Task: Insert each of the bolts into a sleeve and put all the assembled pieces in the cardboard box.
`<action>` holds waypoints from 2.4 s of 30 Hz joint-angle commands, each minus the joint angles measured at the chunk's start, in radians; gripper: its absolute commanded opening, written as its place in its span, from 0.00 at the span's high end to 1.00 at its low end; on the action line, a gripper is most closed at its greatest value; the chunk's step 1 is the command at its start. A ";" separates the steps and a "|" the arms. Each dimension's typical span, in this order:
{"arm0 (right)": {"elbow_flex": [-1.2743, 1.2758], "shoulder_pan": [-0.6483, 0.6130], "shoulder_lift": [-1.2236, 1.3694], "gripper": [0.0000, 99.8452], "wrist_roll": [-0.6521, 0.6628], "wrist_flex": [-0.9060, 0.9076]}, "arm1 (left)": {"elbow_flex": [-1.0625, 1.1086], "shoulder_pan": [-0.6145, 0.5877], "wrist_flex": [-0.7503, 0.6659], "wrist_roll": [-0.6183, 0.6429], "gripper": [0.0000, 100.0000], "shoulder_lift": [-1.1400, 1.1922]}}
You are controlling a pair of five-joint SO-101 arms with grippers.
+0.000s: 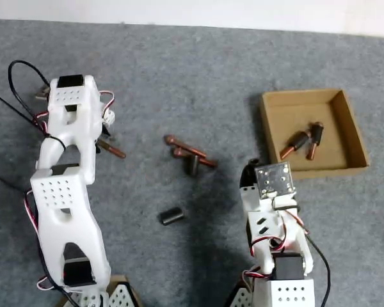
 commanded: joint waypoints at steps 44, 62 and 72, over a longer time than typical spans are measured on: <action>0.105 0.007 -0.019 1.00 0.009 -0.035 | -0.074 -0.085 -0.037 -0.002 0.80 -0.002; 0.105 0.010 -0.019 1.00 0.009 -0.033 | -0.036 -0.041 -0.043 -0.006 0.99 -0.002; 0.105 0.010 -0.018 1.00 0.009 -0.033 | -0.041 -0.005 -0.037 -0.097 1.00 -0.008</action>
